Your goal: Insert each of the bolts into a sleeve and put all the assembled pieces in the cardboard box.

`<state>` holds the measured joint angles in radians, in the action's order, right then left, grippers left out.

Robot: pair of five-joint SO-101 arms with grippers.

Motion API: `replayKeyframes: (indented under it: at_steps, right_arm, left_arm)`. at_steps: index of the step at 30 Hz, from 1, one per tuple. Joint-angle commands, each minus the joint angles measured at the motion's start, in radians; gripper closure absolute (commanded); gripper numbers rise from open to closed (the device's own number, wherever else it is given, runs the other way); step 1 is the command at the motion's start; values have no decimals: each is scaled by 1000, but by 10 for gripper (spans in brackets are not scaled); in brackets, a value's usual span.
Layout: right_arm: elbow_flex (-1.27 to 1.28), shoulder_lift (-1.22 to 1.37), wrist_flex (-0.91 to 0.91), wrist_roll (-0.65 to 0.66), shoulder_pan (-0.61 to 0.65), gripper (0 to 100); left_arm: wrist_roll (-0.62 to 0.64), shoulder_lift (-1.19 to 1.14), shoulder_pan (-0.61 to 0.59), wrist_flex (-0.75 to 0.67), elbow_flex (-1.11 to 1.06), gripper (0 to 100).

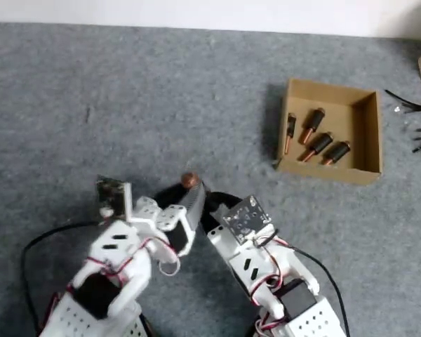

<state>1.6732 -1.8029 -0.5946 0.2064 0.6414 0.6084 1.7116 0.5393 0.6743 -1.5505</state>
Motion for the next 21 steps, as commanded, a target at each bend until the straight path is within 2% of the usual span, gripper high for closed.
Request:
replayKeyframes:
  at_steps: [1,3,8,10,12,15,17,21]
  right_arm:
    - [31,-16,8,2,-13,993]
    - [31,-16,10,0,-12,993]
    - [36,-16,10,5,7,993]
    - [36,-16,10,5,5,993]
    - [36,-16,10,5,4,993]
    - [38,-16,10,5,4,993]
    - [39,-16,10,5,4,993]
    - [39,-16,10,5,2,993]
  left_arm:
    - [43,-7,-102,32,24,995]
    - [44,-13,-128,32,31,995]
    - [38,-7,-97,37,-4,995]
    - [38,-7,-94,38,4,964]
    - [38,-8,-94,51,4,854]
    - [49,-5,-93,130,-1,601]
    - [100,-5,-97,164,4,474]
    - [166,-4,-128,167,51,437]
